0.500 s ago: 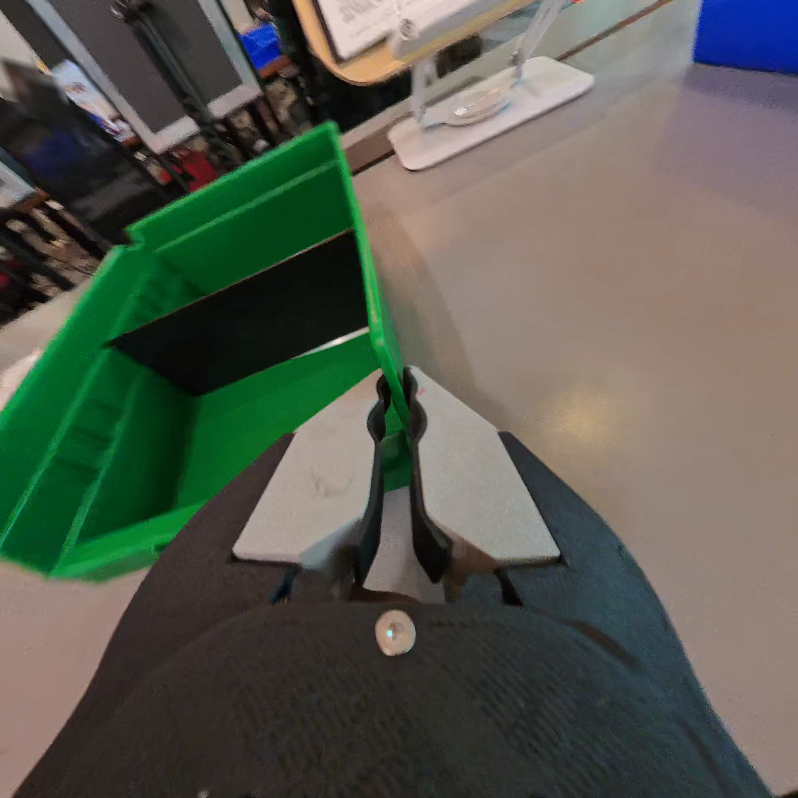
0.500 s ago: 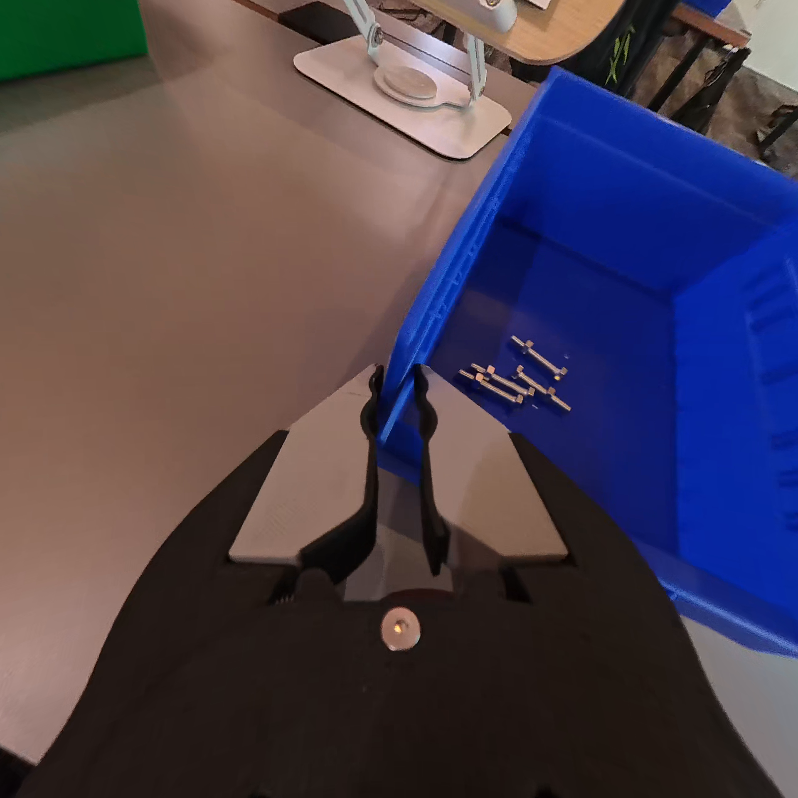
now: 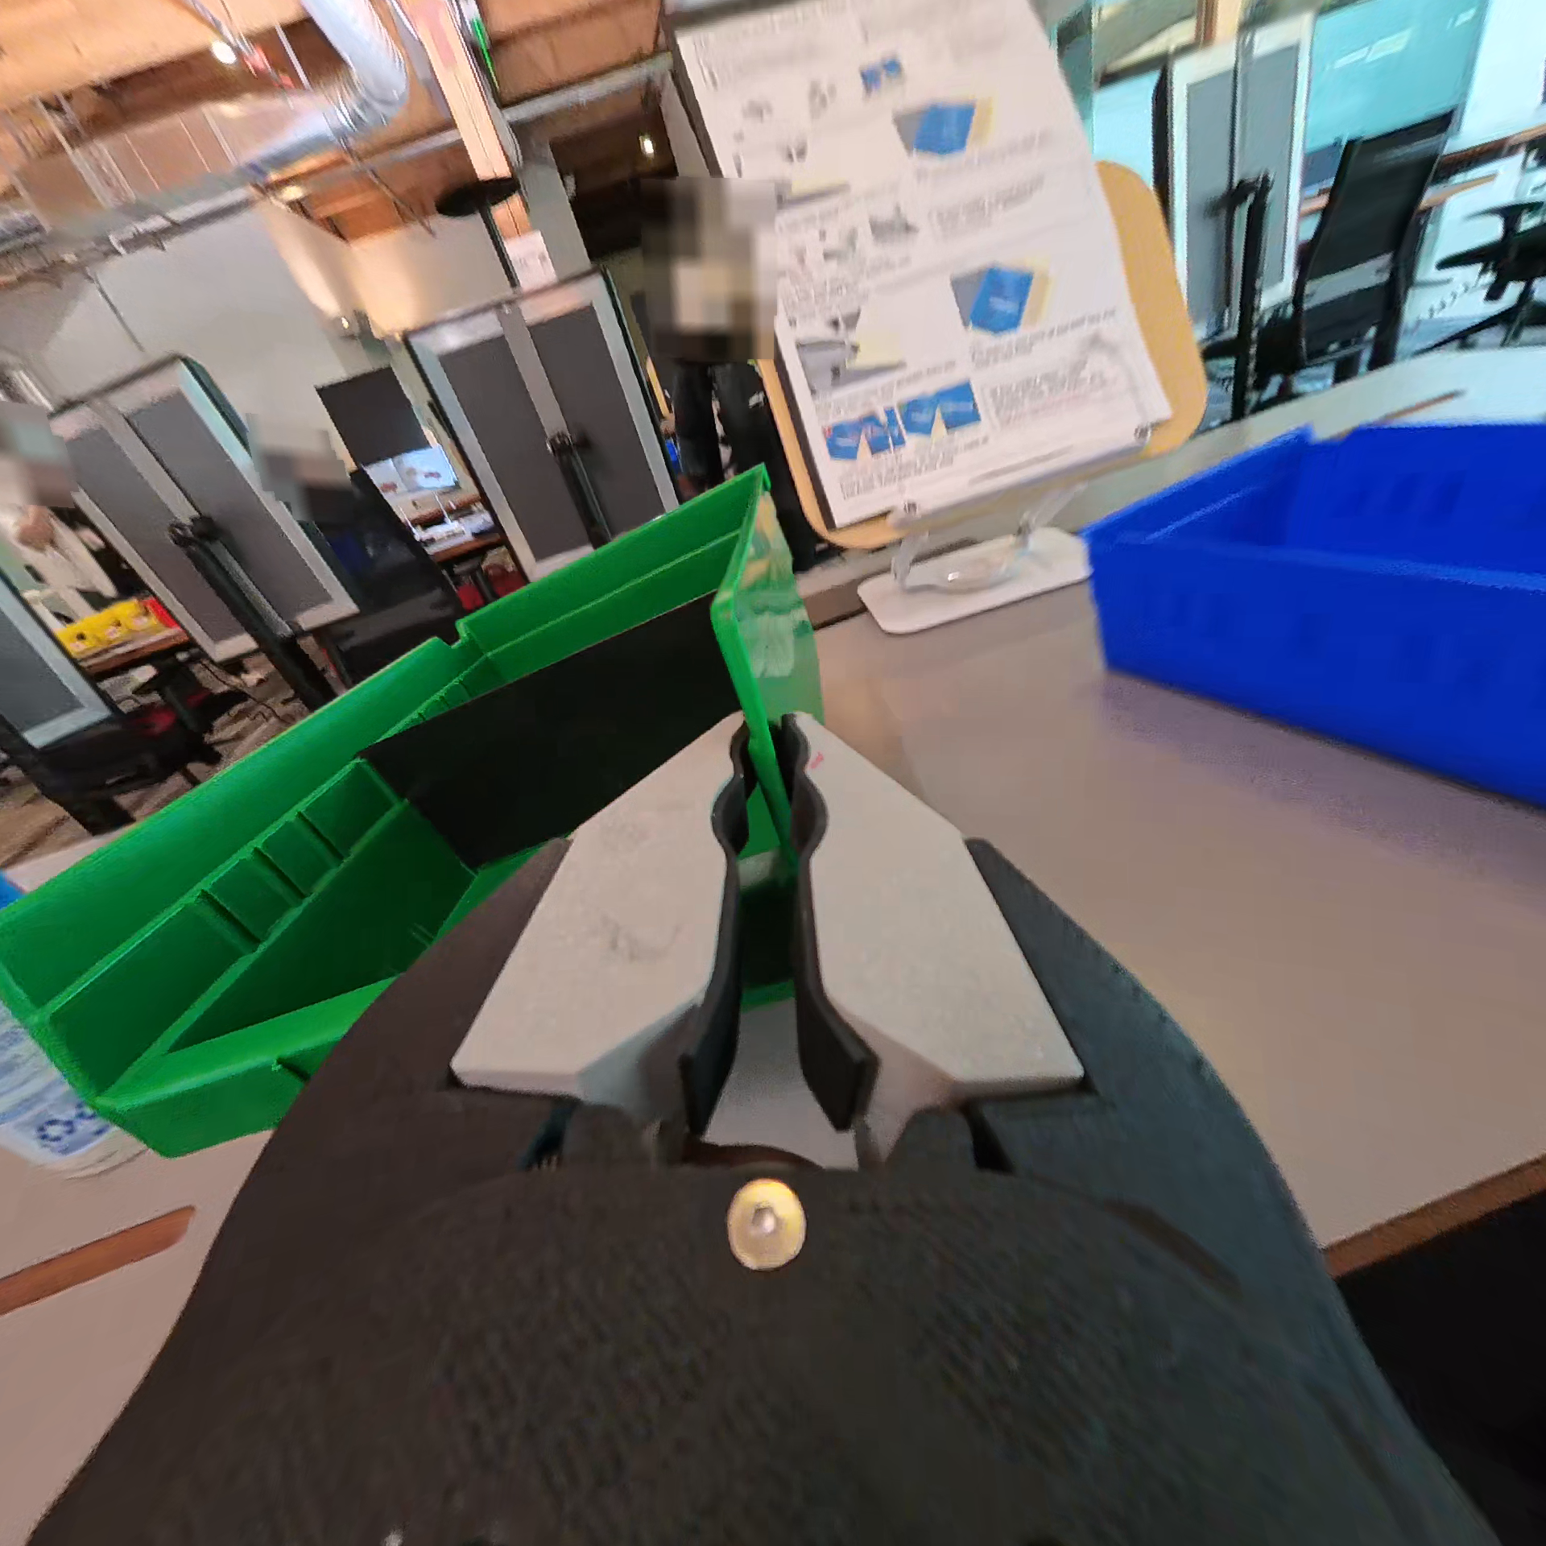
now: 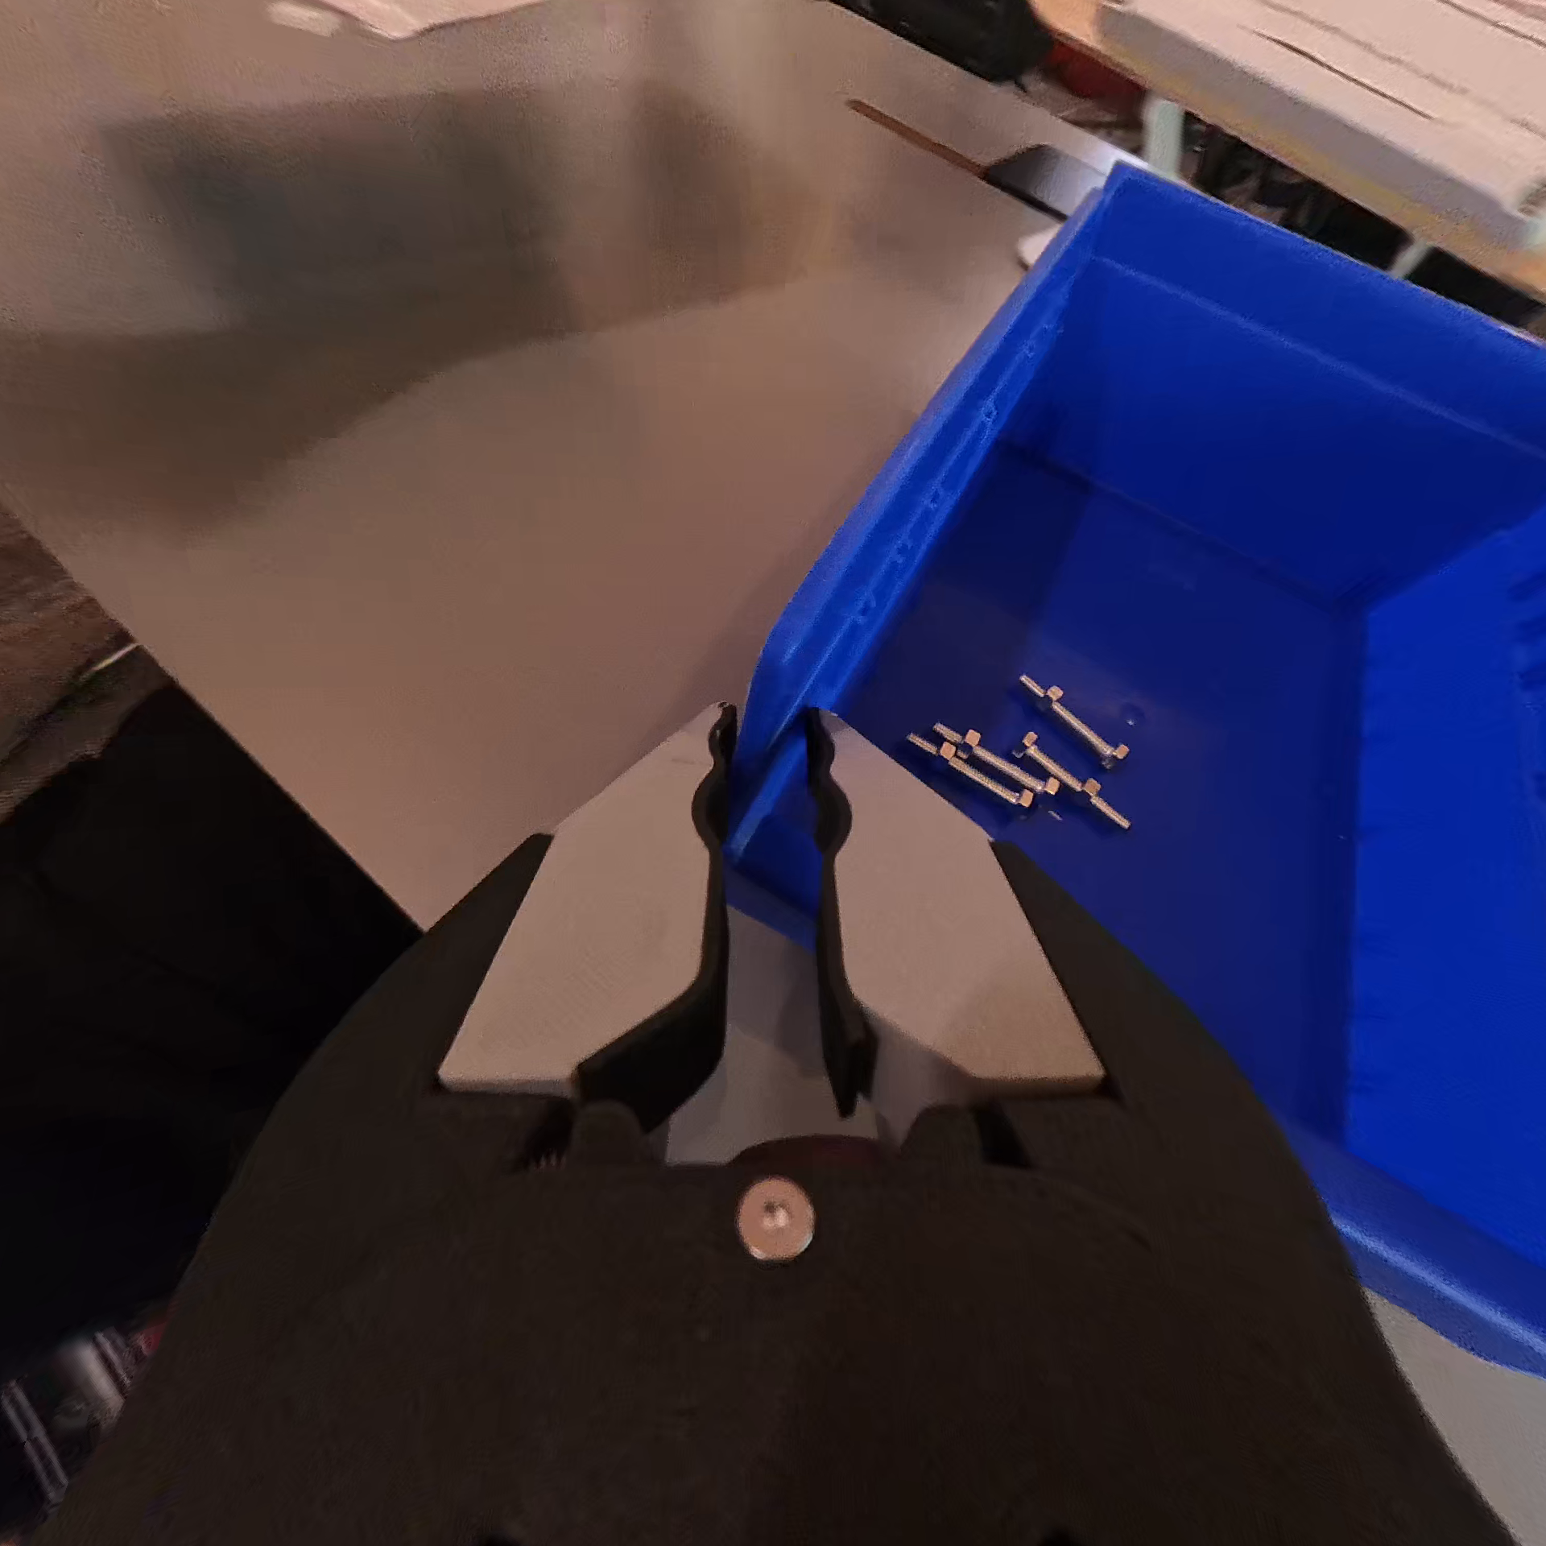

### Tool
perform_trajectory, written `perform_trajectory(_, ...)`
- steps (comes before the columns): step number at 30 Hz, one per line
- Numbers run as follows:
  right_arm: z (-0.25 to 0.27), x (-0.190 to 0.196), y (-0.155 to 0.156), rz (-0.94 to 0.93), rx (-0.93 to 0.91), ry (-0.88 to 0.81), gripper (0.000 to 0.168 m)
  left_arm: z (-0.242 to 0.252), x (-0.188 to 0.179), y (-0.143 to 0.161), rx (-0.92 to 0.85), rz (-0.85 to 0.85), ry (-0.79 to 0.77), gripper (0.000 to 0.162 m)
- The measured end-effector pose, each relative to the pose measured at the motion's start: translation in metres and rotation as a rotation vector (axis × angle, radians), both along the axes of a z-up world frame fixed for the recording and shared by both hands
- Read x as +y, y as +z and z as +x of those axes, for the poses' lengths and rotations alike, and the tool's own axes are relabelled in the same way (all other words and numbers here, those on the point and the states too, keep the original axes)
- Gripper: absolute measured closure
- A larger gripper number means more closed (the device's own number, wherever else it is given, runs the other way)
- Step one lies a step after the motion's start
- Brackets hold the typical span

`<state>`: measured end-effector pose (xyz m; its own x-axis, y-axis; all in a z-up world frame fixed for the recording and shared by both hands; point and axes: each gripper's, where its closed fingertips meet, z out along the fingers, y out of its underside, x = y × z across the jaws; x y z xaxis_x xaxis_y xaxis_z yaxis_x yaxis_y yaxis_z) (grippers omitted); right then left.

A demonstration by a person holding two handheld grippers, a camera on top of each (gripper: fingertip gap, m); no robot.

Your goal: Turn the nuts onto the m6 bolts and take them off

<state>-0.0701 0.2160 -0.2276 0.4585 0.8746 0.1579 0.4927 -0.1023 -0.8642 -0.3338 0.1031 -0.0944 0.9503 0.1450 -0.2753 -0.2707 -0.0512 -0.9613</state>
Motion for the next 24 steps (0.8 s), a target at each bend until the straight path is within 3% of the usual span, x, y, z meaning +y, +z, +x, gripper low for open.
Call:
perform_trajectory(8, -0.165, -0.062, 0.002, -0.049, 0.056, 0.165, 0.155, 0.014, -0.050, 0.072, 0.101, 0.155, -0.003, 0.159)
perform_trajectory(12, -0.250, -0.077, 0.010, -0.129, 0.140, 0.209, 0.150, 0.008, -0.056, 0.081, 0.099, 0.173, 0.007, 0.159)
perform_trajectory(14, -0.261, -0.083, 0.029, -0.125, 0.184, 0.229, 0.143, 0.002, -0.056, 0.082, 0.076, 0.175, 0.017, 0.159)
perform_trajectory(17, -0.227, -0.079, 0.061, -0.047, 0.243, 0.267, 0.139, 0.003, -0.052, 0.080, 0.085, 0.166, 0.014, 0.160)
perform_trajectory(21, -0.126, -0.009, 0.097, 0.206, 0.213, 0.039, 0.138, 0.035, -0.030, 0.084, 0.126, 0.168, -0.050, 0.160)
perform_trajectory(24, -0.039, 0.038, 0.100, 0.245, 0.143, -0.117, 0.130, 0.080, -0.004, 0.094, 0.131, 0.185, -0.145, 0.159)
